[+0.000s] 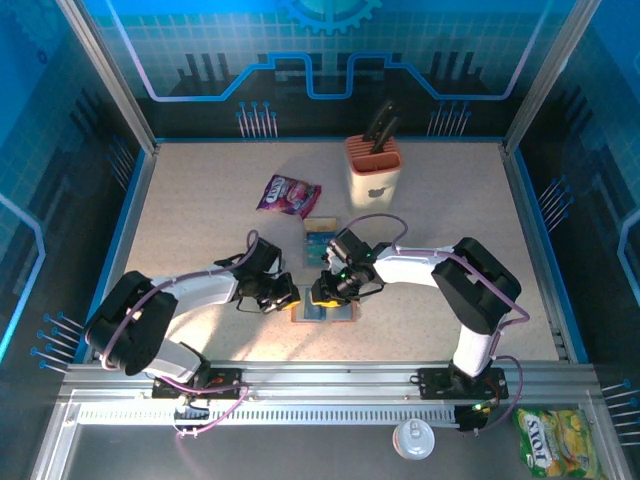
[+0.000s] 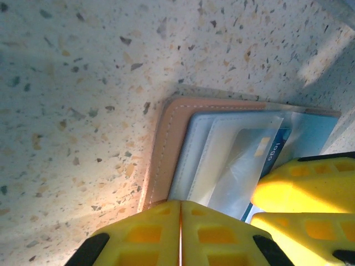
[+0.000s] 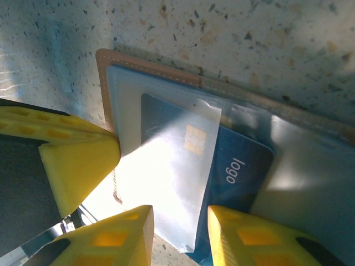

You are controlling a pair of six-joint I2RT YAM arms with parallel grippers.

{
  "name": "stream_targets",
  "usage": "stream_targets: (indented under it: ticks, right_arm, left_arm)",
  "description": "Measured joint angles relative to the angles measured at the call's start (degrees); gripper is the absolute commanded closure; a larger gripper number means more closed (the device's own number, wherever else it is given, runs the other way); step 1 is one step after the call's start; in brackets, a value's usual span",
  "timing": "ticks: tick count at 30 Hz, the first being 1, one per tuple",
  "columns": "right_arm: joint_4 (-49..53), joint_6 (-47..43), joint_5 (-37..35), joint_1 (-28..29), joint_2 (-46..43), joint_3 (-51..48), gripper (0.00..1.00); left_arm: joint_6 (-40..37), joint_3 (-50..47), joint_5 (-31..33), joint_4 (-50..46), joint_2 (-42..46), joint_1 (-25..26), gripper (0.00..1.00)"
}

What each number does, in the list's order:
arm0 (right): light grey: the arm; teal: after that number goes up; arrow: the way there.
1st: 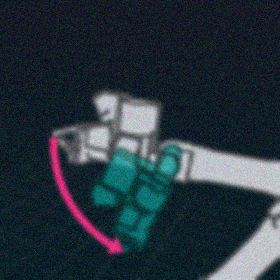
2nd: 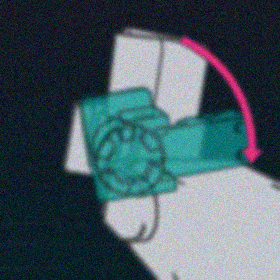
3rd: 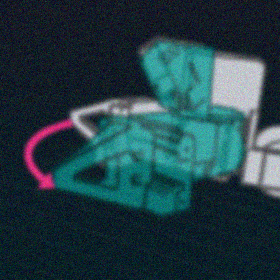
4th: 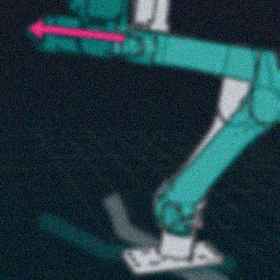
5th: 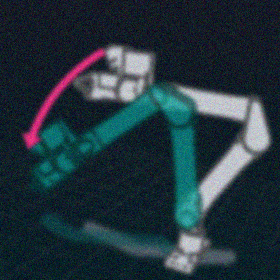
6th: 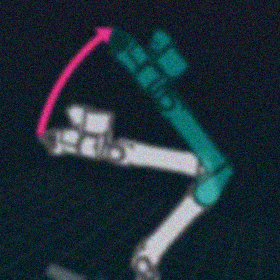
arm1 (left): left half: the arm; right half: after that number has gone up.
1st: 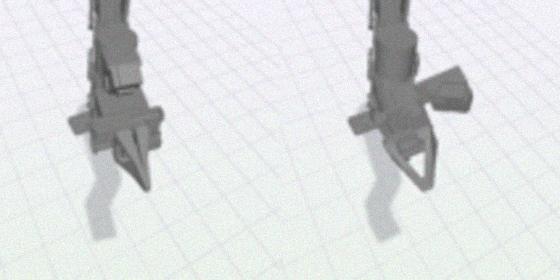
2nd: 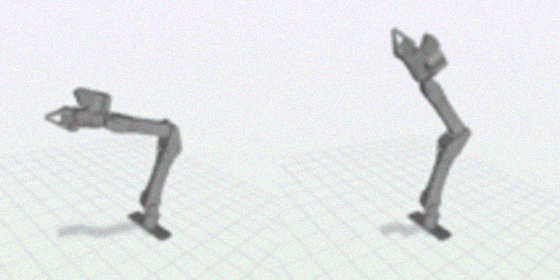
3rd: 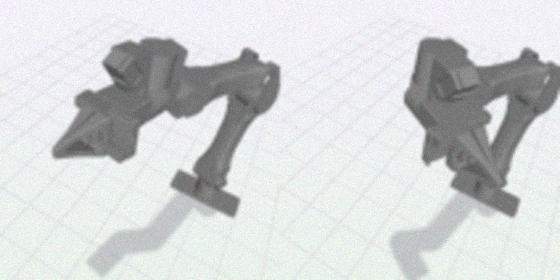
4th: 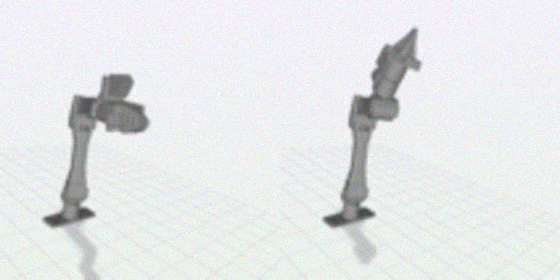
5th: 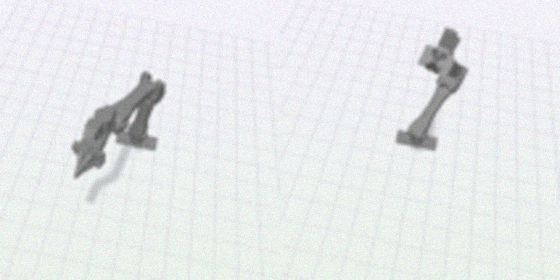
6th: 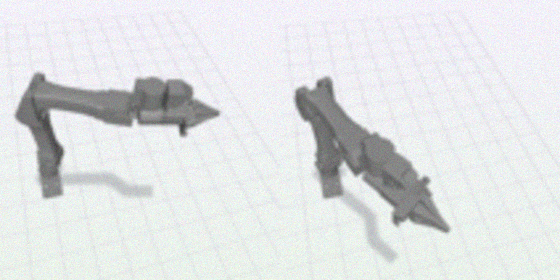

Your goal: Take the credit cards out of the card holder

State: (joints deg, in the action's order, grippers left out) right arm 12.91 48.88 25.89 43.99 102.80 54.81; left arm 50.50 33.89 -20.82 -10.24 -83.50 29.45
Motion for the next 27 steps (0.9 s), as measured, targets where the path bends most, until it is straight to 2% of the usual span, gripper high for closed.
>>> stream_targets:
  ticks: [19,27]
  right_arm:
    - [3.37,-1.86,-0.22,0.22,-2.38,0.59,0.66]
    - [4.24,-2.03,-1.51,0.2,-4.94,0.46,0.66]
  left_arm:
    - [0.59,-0.48,-0.09,-1.46,3.89,0.0,0.88]
    - [0.59,1.33,-1.55,-1.07,2.64,0.48,0.91]
